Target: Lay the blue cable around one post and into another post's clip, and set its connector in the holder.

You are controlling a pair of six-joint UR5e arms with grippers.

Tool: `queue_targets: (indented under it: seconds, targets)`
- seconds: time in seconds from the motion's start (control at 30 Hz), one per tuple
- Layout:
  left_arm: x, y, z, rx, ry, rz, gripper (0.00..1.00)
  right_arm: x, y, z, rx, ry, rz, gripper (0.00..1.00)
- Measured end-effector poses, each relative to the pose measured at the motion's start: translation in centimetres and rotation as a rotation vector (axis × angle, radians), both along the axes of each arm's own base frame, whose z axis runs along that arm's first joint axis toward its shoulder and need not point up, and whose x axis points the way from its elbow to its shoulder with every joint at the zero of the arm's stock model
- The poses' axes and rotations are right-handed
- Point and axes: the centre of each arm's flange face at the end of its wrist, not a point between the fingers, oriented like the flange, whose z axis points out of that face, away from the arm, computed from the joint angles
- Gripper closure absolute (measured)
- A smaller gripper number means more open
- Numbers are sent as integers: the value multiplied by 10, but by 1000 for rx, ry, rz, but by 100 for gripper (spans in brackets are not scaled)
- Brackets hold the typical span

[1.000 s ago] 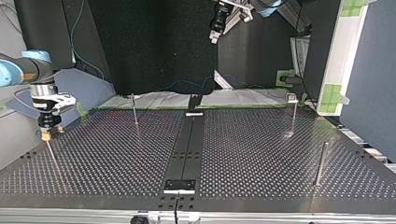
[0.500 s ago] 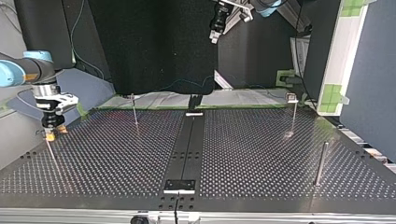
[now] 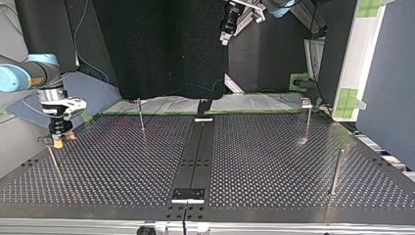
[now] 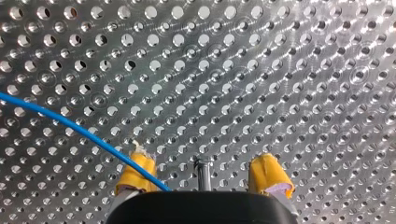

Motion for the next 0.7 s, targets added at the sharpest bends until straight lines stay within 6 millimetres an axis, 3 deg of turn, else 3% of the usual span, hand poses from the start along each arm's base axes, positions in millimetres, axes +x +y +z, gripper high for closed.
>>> queue_targets:
  seconds: [0.7]
  targets:
    - [-1,0,0,3,2,-1,1,9,9,-6,46,42,14,0]
